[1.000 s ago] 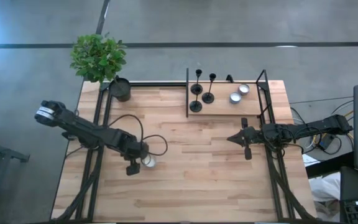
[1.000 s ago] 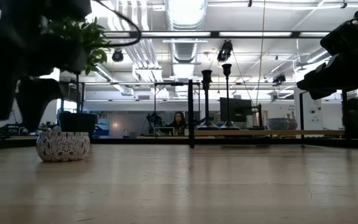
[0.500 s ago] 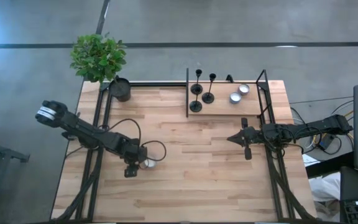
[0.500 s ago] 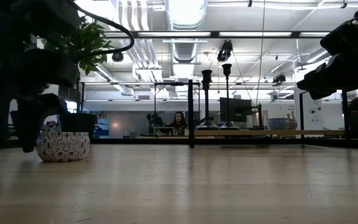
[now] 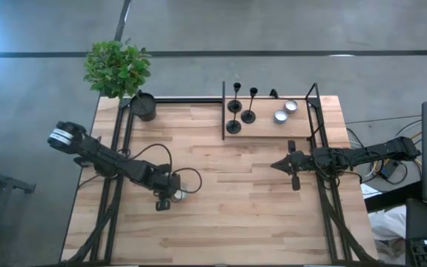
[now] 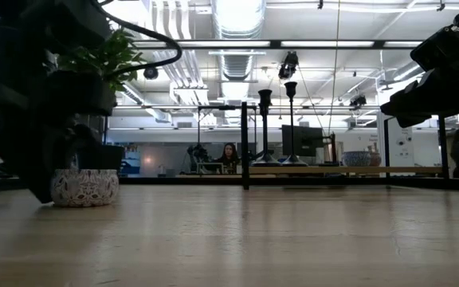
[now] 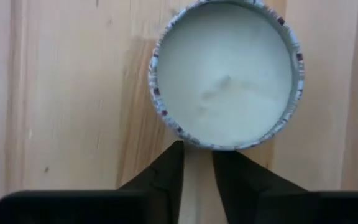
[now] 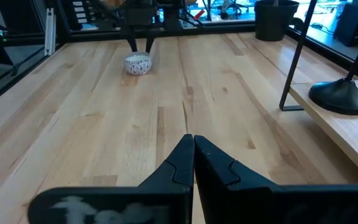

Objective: Pick & Place candle stick holders
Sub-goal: Put the red scented candle on the shelf

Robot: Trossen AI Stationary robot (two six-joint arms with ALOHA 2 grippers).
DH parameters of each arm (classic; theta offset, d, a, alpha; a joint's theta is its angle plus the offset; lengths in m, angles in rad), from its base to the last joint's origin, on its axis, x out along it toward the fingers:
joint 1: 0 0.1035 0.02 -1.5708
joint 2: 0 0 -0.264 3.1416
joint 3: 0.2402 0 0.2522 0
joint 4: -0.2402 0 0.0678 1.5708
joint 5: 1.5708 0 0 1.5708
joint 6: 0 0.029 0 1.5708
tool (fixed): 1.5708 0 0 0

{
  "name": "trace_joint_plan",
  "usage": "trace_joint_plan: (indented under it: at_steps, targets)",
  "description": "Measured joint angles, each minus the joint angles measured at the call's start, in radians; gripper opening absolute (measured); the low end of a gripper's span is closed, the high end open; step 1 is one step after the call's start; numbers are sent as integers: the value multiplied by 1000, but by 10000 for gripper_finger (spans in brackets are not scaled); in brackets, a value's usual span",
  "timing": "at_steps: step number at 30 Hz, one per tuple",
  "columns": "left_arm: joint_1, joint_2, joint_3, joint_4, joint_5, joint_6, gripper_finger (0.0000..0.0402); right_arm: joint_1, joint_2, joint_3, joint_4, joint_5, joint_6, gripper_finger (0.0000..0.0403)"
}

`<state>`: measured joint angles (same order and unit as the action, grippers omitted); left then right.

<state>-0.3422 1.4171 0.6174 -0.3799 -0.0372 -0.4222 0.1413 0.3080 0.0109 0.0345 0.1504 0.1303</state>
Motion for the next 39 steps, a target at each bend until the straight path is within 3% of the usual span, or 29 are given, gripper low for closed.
trace_joint_plan:
  at_steps: [9, 20, 34, 39]
  targets:
    - [-1, 5, -2, 88, 19, -25, 6, 0, 0, 0, 0, 0, 0, 9]
    - [-1, 48, -1, 245, 23, -16, 5, 0, 0, 0, 0, -1, 0, 9]
    - [50, 190, 116, 254, 9, 63, 3, 0, 2, 0, -1, -1, 0, 9]
    - [82, 216, 158, 250, -8, 103, 26, 0, 2, 0, -1, -1, 0, 9]
